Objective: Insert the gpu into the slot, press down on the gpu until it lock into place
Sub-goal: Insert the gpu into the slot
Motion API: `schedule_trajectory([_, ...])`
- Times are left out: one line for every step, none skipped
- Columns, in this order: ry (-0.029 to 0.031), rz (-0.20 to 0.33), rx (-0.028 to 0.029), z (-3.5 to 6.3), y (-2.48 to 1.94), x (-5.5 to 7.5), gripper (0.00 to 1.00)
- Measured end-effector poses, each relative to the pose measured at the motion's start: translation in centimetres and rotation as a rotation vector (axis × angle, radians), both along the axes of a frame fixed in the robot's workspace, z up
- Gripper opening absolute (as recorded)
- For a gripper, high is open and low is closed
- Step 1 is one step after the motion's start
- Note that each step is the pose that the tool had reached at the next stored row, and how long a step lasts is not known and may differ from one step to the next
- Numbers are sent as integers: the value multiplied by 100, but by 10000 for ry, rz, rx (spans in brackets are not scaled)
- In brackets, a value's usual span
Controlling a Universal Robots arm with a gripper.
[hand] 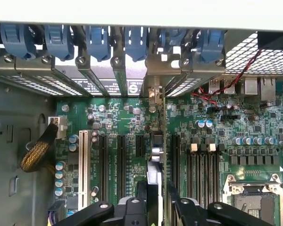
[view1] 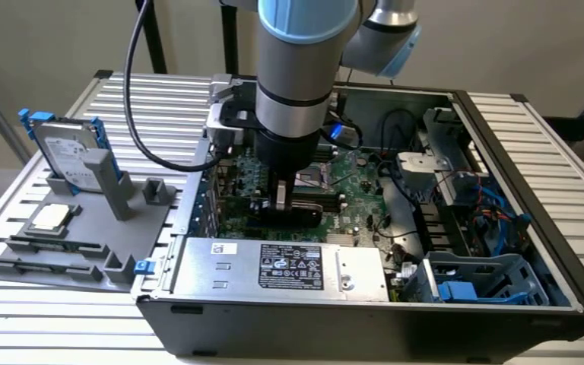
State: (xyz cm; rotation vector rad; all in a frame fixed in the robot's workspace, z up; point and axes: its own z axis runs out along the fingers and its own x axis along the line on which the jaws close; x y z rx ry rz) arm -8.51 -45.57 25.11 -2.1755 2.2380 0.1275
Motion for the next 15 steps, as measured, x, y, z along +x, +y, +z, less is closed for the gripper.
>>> schedule_trajectory([3, -1, -6, 5, -1, 0, 34])
schedule_trajectory([8, 0, -10, 14, -1, 0, 34])
schedule_trajectory([10, 1, -6, 26, -1, 0, 34])
schedule_trajectory([15, 1, -8, 49, -1, 0, 34])
schedule_trajectory([17, 1, -8, 84, -1, 0, 34])
schedule_trajectory([21, 0, -10, 130, -1, 0, 34])
schedule_trajectory([21, 0, -7, 176, -1, 0, 34])
schedule_trajectory([23, 0, -9, 221, -1, 0, 34])
schedule_trajectory([23, 1, -9, 265, -1, 0, 34])
schedule_trajectory([23, 0, -8, 310, -1, 0, 34])
schedule_trajectory([24, 1, -9, 355, -1, 0, 34])
schedule_trajectory([23, 1, -8, 400, -1, 0, 32])
schedule_trajectory([23, 1, -9, 446, -1, 0, 25])
schedule_trajectory([23, 0, -8, 491, -1, 0, 25])
schedule_trajectory([24, 1, -10, 513, -1, 0, 18])
